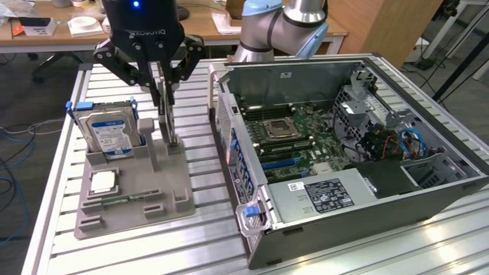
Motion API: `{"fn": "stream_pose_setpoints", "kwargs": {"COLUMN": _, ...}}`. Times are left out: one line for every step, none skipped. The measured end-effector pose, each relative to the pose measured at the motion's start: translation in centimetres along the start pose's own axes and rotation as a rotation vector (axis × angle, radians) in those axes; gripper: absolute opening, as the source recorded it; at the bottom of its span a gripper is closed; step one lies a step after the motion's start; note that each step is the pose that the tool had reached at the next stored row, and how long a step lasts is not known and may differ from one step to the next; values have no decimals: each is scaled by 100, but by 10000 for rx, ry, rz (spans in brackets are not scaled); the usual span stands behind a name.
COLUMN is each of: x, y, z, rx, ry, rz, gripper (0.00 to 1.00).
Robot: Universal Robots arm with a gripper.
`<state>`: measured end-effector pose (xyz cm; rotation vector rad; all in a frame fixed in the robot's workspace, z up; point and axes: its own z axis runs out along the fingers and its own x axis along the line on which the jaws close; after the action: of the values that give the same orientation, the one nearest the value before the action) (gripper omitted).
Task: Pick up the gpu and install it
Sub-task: 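Pick up the gpu and move the gpu toward the slot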
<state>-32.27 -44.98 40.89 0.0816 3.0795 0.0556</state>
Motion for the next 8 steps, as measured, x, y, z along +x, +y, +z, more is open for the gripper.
{"fn": "stream_pose_setpoints", "kwargs": {"x": -1, "y": 0, "z": -8, "rx": 0, "ry": -1, "rz": 9, "gripper": 26}}
{"fn": "stream_pose_setpoints", "kwargs": {"x": -1, "y": 1, "z": -17, "rx": 1, "ry": -1, "rz": 18, "gripper": 26}}
{"fn": "stream_pose_setpoints", "kwargs": {"x": -1, "y": 1, "z": -25, "rx": 1, "ry": -2, "rz": 27, "gripper": 26}}
{"fn": "stream_pose_setpoints", "kwargs": {"x": -2, "y": 1, "z": -34, "rx": 2, "ry": -2, "rz": 37, "gripper": 26}}
{"fn": "stream_pose_setpoints", "kwargs": {"x": -2, "y": 2, "z": -43, "rx": 2, "ry": -2, "rz": 46, "gripper": 26}}
{"fn": "stream_pose_setpoints", "kwargs": {"x": -3, "y": 2, "z": -52, "rx": 3, "ry": -2, "rz": 55, "gripper": 26}}
{"fn": "stream_pose_setpoints", "kwargs": {"x": -3, "y": 3, "z": -60, "rx": 4, "ry": -2, "rz": 64, "gripper": 26}}
{"fn": "stream_pose_setpoints", "kwargs": {"x": -4, "y": 3, "z": -68, "rx": 4, "ry": -4, "rz": 73, "gripper": 26}}
